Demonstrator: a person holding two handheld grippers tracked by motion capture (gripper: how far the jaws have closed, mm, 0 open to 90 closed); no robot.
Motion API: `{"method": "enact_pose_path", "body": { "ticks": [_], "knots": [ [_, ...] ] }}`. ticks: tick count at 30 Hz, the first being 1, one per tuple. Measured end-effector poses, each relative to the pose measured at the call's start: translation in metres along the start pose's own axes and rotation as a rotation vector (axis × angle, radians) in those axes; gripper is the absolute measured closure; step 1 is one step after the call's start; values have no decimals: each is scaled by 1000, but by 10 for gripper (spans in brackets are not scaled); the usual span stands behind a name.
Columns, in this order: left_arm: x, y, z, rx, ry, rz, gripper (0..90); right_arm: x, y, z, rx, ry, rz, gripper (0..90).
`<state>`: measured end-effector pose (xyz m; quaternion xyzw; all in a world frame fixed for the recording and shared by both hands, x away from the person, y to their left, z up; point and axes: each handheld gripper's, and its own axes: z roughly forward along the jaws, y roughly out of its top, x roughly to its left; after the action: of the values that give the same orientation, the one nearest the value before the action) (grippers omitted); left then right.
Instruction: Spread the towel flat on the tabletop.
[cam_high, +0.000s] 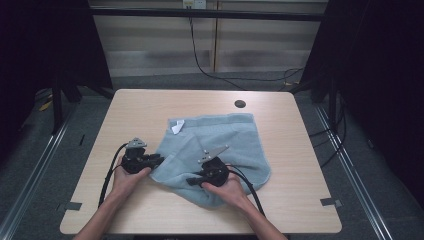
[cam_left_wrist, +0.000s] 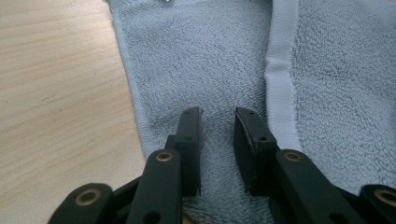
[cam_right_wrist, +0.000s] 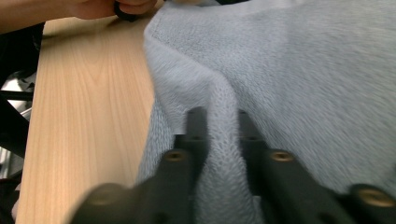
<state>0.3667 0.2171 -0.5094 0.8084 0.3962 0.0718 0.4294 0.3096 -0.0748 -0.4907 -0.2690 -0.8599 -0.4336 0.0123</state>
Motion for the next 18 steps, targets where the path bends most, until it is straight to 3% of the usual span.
{"method": "enact_pose_path", "body": {
  "ticks": [3, 6, 8, 9, 11, 12, 15, 18],
  "knots": [
    [0, 0, 0, 1, 2, 3, 728, -2, -3, -25, -55, -44, 5, 849],
    [0, 0, 0, 5, 9, 9, 729, -8, -13, -58, -119, -117, 40, 849],
    [-1, 0, 0, 6, 12, 10, 732, -15, -23, -81, -161, -185, 80, 848],
    [-1, 0, 0, 1, 11, 7, 732, -19, -30, -92, -178, -196, 104, 846],
    [-3, 0, 1, 11, -19, 7, 740, -25, -44, -110, -207, -235, 153, 828],
    [-6, 0, 1, 19, -26, 22, 742, -28, -51, -116, -210, -240, 181, 818],
    [-19, 1, 2, 42, 29, 93, 741, -33, -72, -119, -155, -297, 253, 687],
    [-23, -1, 0, 46, 8, 105, 734, -40, -87, -124, -140, -333, 307, 641]
  ]
}}
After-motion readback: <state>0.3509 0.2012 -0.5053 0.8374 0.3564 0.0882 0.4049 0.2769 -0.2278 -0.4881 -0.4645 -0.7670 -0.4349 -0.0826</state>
